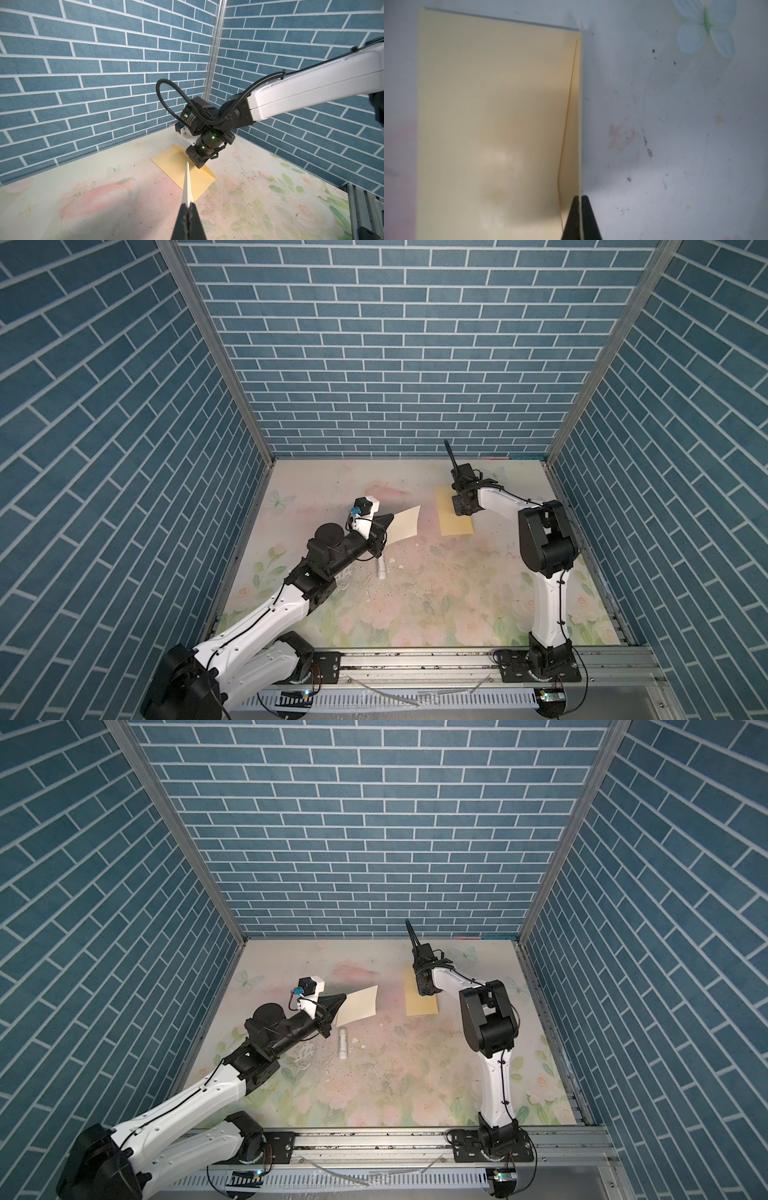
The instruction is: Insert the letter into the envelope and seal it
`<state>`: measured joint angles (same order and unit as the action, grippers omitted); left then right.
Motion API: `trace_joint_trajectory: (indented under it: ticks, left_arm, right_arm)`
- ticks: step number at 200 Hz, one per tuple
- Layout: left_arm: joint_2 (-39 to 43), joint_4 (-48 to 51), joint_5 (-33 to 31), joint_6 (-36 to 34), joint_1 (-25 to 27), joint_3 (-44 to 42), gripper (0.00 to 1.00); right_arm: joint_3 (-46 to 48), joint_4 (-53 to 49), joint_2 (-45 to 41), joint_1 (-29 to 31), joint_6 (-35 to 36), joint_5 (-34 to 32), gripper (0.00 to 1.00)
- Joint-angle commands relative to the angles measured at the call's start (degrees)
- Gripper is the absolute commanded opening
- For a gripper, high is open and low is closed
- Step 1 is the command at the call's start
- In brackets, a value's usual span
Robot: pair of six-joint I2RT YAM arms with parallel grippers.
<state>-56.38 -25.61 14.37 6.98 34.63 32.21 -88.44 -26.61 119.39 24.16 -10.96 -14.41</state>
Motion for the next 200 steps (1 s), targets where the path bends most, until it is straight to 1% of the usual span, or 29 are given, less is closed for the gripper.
trace_joint_trajectory:
  ticks: [1,16,25,28,42,71,92,137,172,200]
  left_arm:
    - [0.35,-1.7,-0.09,0.71,-0.18,-0.54,0.0]
    - [0.31,-1.71,-0.11,0.88,-0.18,-0.47,0.0]
    - [0.42,-1.65,-0.22,1.1,-0.18,-0.47,0.0]
    - [0.42,-1.67,-0.22,1.1,-0.18,-0.41,0.0]
    - [0.48,-1.96,-0.31,1.82,-0.18,-0.31,0.0]
    - [0.27,-3.57,0.08,4.03,-0.18,-0.23,0.0]
    - [0.18,-3.72,0.19,5.33,-0.18,0.07,0.0]
    - [-0.75,-5.65,-0.29,9.02,-0.16,-0.2,0.0]
    - [-2.38,-6.85,-1.07,12.87,-0.09,0.39,0.0]
    - [-3.28,-7.38,-2.27,15.42,0.0,0.4,0.0]
  right_arm:
    - [4.66,4.18,-8.27,0.2,-4.5,13.43,0.0]
    - [7.46,5.61,-12.05,0.18,-5.96,17.97,0.0]
    - [8.83,5.8,-14.09,0.18,-6.87,19.07,0.0]
    - [9.33,5.83,-14.78,0.18,-7.25,20.69,0.0]
    - [11.25,5.91,-17.49,0.11,-9.24,23.2,0.0]
    - [16.16,8.19,-21.46,0.16,-14.03,30.62,0.0]
    - [20.57,11.47,-23.59,0.11,-17.37,34.34,0.0]
    - [29.15,16.9,-25.83,0.18,-20.74,35.05,0.0]
    - [33.92,22.33,-24.09,0.16,-21.37,36.3,0.0]
    - [35.22,24.33,-22.04,0.13,-21.73,36.21,0.0]
